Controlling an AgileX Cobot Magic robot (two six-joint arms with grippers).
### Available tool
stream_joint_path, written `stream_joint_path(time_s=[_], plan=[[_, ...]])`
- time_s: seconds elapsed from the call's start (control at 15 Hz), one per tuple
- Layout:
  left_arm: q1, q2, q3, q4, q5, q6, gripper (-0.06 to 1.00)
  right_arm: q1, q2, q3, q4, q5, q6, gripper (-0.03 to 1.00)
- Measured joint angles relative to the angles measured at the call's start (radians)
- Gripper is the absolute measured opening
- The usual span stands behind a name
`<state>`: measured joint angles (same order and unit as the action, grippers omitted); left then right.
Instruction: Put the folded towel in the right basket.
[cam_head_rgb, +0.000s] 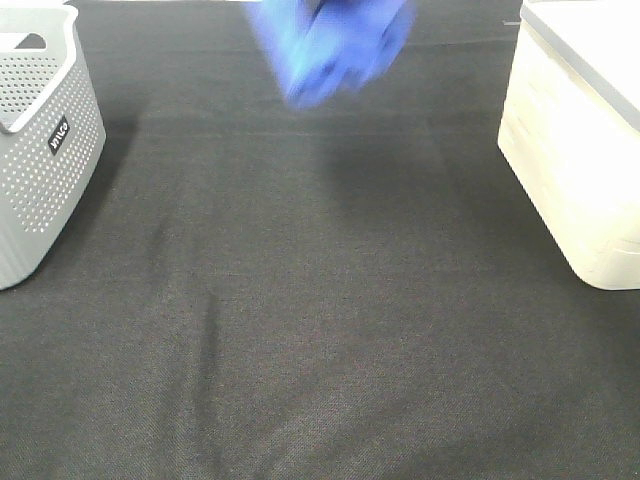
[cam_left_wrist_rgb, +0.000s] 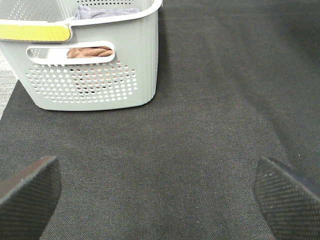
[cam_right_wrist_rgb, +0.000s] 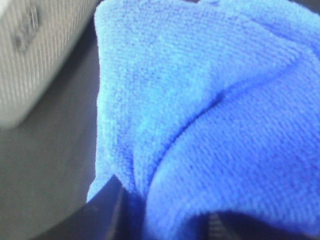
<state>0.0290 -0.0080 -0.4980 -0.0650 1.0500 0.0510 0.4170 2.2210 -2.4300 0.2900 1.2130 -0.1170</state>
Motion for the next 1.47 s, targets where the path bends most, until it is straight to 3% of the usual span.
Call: stream_joint_path(time_s=[0.07, 0.33, 0.53, 0.73, 0.8, 0.87, 0.93, 1.0, 1.33, 1.47], plan=[[0.0, 0.0, 0.0, 0.0, 0.0, 0.0, 0.97, 0.0, 0.0, 0.0, 0.0, 0.0, 0.0, 0.34], [0.0, 0.0, 0.0, 0.0, 0.0, 0.0, 0.97, -0.271, -0.233, 0.006, -0.103, 0.0, 0.032, 0.34], [0.0, 0.0, 0.0, 0.0, 0.0, 0.0, 0.97, -0.499, -0.23, 0.168, -0.115, 0.003, 0.034, 0.34], [0.0, 0.0, 0.0, 0.0, 0.0, 0.0, 0.97, -0.604, -0.175, 0.291, -0.122, 0.009, 0.024, 0.34], [0.0, 0.0, 0.0, 0.0, 0.0, 0.0, 0.97, -0.618, -0.144, 0.302, -0.129, 0.011, 0.024, 0.35], [0.0, 0.0, 0.0, 0.0, 0.0, 0.0, 0.97, -0.62, -0.117, 0.304, -0.151, 0.011, 0.024, 0.5], [0.0, 0.0, 0.0, 0.0, 0.0, 0.0, 0.97, -0.617, -0.095, 0.306, -0.182, 0.011, 0.027, 0.75], [0.0, 0.0, 0.0, 0.0, 0.0, 0.0, 0.97, -0.609, -0.079, 0.307, -0.205, 0.01, 0.032, 0.89], [0.0, 0.0, 0.0, 0.0, 0.0, 0.0, 0.97, -0.586, -0.116, 0.307, -0.233, 0.01, 0.078, 0.96], [0.0, 0.0, 0.0, 0.0, 0.0, 0.0, 0.97, -0.522, -0.188, 0.311, -0.244, 0.008, 0.117, 0.96]])
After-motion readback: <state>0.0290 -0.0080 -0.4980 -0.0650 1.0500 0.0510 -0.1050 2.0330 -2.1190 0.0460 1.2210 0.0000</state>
